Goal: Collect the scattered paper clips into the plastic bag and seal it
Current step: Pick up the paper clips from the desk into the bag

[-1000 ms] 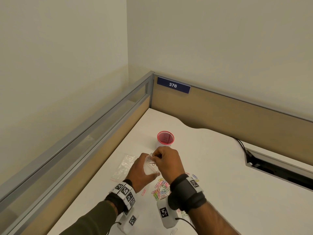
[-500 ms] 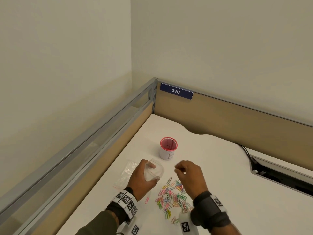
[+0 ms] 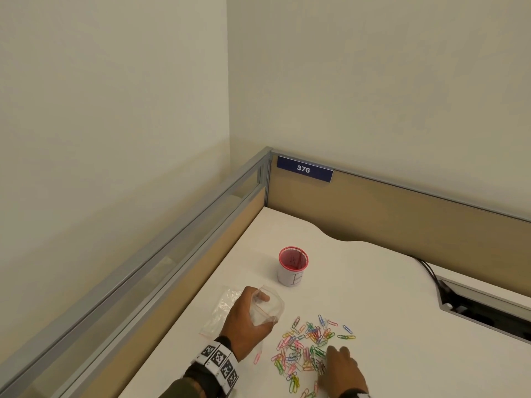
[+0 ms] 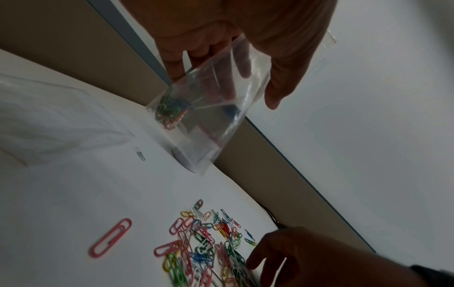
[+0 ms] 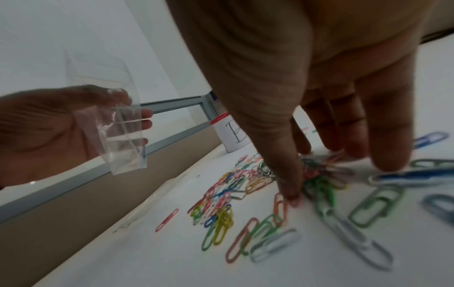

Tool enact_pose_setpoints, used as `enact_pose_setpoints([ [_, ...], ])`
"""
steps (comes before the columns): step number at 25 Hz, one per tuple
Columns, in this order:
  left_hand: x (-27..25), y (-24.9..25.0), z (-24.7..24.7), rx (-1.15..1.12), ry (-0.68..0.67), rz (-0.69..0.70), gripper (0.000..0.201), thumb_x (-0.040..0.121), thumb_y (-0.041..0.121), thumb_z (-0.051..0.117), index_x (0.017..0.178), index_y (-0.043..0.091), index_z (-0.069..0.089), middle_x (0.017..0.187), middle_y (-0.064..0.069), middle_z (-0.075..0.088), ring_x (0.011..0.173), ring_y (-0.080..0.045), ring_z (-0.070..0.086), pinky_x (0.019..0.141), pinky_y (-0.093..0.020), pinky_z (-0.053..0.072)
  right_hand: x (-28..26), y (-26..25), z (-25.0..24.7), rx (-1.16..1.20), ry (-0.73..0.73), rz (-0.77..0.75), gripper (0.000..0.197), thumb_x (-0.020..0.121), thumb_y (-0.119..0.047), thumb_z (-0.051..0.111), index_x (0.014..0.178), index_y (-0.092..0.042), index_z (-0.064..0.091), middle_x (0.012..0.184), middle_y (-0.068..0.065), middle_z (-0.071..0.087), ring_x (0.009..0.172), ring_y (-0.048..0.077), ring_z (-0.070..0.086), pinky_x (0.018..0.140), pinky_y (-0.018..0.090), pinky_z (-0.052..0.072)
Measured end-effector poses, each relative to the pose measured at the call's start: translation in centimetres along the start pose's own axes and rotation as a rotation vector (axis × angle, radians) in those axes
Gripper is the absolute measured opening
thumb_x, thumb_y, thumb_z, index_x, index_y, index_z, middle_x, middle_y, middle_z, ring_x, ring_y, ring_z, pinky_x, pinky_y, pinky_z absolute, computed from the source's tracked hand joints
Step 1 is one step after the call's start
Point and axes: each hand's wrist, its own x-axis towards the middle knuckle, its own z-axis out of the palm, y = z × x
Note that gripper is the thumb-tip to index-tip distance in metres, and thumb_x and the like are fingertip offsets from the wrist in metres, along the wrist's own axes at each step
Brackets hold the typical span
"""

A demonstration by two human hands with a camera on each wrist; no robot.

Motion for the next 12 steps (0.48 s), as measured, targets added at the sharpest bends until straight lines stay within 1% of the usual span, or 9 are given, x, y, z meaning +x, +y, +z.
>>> enact_pose_setpoints([
  [2, 0.0, -0.1, -0.1, 0.000, 0.000, 0.000, 0.047, 0.073, 0.032, 0.081, 0.106, 0.036, 0.047, 0.115, 0.019, 0.055, 0.112, -0.005, 0.055, 0.094, -0.030, 0.055, 1.0, -0.6, 0.4, 0.039, 0.050, -0.031, 0.023, 0.089, -0.021, 0.047, 0.112, -0.019, 0.052, 0.120, 0.005, 0.049, 0.109, 0.023, 0.055, 0.092, 0.032, 0.047],
  [3, 0.0, -0.1, -0.2, 0.003, 0.001, -0.003, 0.047, 0.073, 0.031, 0.081, 0.106, 0.036, 0.047, 0.115, 0.018, 0.055, 0.112, -0.006, 0.055, 0.094, -0.028, 0.055, 1.4, -0.9, 0.6, 0.050, 0.062, -0.058, 0.019, 0.091, -0.023, 0.046, 0.108, -0.020, 0.055, 0.118, 0.005, 0.053, 0.105, 0.021, 0.057, 0.090, 0.029, 0.048],
  [5, 0.0, -0.2, -0.3, 0.003, 0.005, -0.002, 0.048, 0.073, 0.030, 0.082, 0.105, 0.036, 0.047, 0.115, 0.015, 0.056, 0.113, -0.009, 0.056, 0.093, -0.026, 0.054, 2.1, -1.1, 0.0, 0.071, 0.069, -0.092, 0.009, 0.091, -0.024, 0.048, 0.092, -0.021, 0.056, 0.110, 0.003, 0.060, 0.094, 0.018, 0.060, 0.085, 0.027, 0.050],
  [6, 0.0, -0.4, -0.4, -0.002, 0.007, -0.003, 0.048, 0.073, 0.029, 0.083, 0.105, 0.036, 0.047, 0.115, 0.013, 0.057, 0.113, -0.009, 0.056, 0.092, -0.025, 0.054, 2.4, -1.0, -0.7, 0.080, 0.093, -0.092, 0.008, 0.092, -0.023, 0.048, 0.086, -0.022, 0.054, 0.107, 0.003, 0.062, 0.090, 0.018, 0.060, 0.084, 0.028, 0.051],
  [7, -0.1, -0.5, -0.5, -0.003, 0.010, -0.005, 0.048, 0.073, 0.029, 0.083, 0.104, 0.036, 0.047, 0.116, 0.012, 0.057, 0.113, -0.010, 0.056, 0.092, -0.025, 0.053, 3.0, -0.7, -1.5, 0.091, 0.138, -0.083, 0.010, 0.092, -0.022, 0.047, 0.086, -0.022, 0.054, 0.106, 0.004, 0.062, 0.090, 0.018, 0.060, 0.084, 0.030, 0.052],
  [8, -0.1, -0.6, -0.7, 0.000, 0.014, -0.006, 0.048, 0.073, 0.029, 0.083, 0.104, 0.035, 0.047, 0.116, 0.010, 0.057, 0.112, -0.012, 0.056, 0.091, -0.025, 0.053, 3.6, -0.4, -2.4, 0.101, 0.183, -0.070, 0.010, 0.093, -0.020, 0.046, 0.091, -0.020, 0.056, 0.110, 0.005, 0.061, 0.093, 0.020, 0.059, 0.085, 0.031, 0.052],
  [9, -0.1, -0.7, -0.8, 0.001, 0.016, -0.012, 0.048, 0.074, 0.028, 0.083, 0.105, 0.035, 0.047, 0.117, 0.008, 0.057, 0.112, -0.013, 0.056, 0.092, -0.026, 0.054, 4.4, 0.2, -3.0, 0.104, 0.206, -0.048, 0.015, 0.093, -0.017, 0.045, 0.102, -0.018, 0.058, 0.116, 0.007, 0.057, 0.101, 0.022, 0.058, 0.088, 0.033, 0.050],
  [11, -0.2, -0.9, -1.1, -0.003, 0.017, -0.020, 0.049, 0.074, 0.027, 0.083, 0.106, 0.035, 0.046, 0.119, 0.006, 0.057, 0.113, -0.015, 0.056, 0.092, -0.026, 0.054, 5.6, 1.2, -3.9, 0.067, 0.181, -0.008, 0.032, 0.092, -0.012, 0.044, 0.123, -0.015, 0.052, 0.128, 0.010, 0.048, 0.119, 0.027, 0.048, 0.096, 0.037, 0.046],
  [12, -0.2, -1.0, -1.2, -0.005, 0.018, -0.019, 0.050, 0.074, 0.027, 0.083, 0.107, 0.034, 0.047, 0.119, 0.005, 0.057, 0.114, -0.016, 0.056, 0.092, -0.026, 0.054, 6.1, 1.7, -3.9, 0.033, 0.150, 0.005, 0.037, 0.091, -0.012, 0.043, 0.128, -0.014, 0.048, 0.132, 0.011, 0.043, 0.123, 0.028, 0.043, 0.100, 0.039, 0.044],
])
